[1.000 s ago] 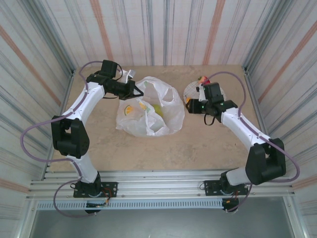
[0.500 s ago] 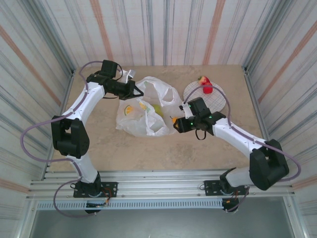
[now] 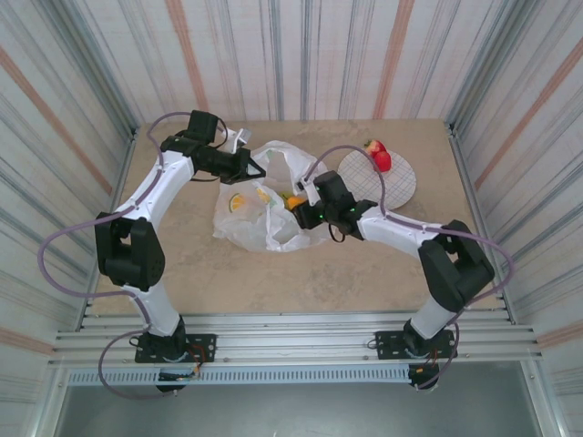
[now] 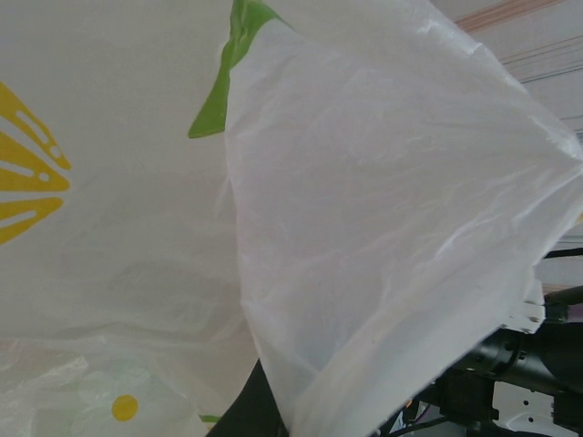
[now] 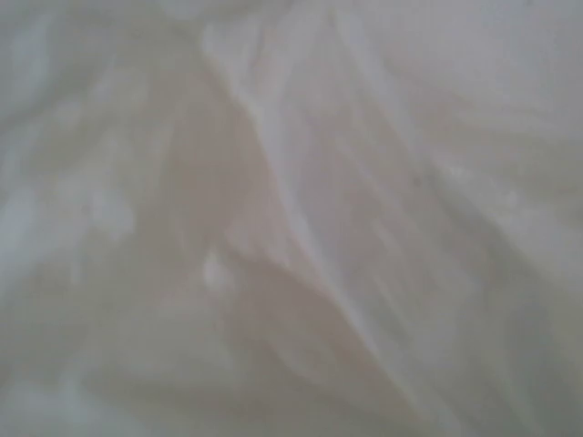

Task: Place the fruits into the plastic bag

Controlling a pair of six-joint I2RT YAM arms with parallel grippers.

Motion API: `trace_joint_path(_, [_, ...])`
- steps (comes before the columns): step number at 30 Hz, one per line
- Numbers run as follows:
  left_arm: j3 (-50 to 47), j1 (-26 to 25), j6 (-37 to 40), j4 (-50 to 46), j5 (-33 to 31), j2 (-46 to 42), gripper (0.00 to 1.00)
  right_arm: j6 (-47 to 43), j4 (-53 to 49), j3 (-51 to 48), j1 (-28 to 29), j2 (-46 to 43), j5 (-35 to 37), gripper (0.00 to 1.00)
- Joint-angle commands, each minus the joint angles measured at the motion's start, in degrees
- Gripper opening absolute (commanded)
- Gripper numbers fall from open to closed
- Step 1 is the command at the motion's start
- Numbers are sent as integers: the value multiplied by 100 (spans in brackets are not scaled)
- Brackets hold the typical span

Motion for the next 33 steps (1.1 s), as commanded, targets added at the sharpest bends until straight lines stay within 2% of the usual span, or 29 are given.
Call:
trace_joint_path(1, [-74,-17,2,1,54,-163,0,175,816,361,146,344,347,61])
trace_joint_path(7, [-76,-18,11,1,45,-197,0,653,1430,622,507,891,1173,65])
trace_joint_path(10, [-74,-13,1,1,61,-204,0,990,1624,821,548,1183,1259,65])
trace_joint_path(15, [-75,-14,-1,1,61,-215,0,1331,1766,1180,556,1585,1178,67])
trace_joint_path(20, [-74,-19,-2,1,63,-219,0,1361,1609,1422,555,1751,928,72])
trace_joint_path(33, [-68,-18,1,1,58,-200,0,1317,1488,1237,509,1436,733,86])
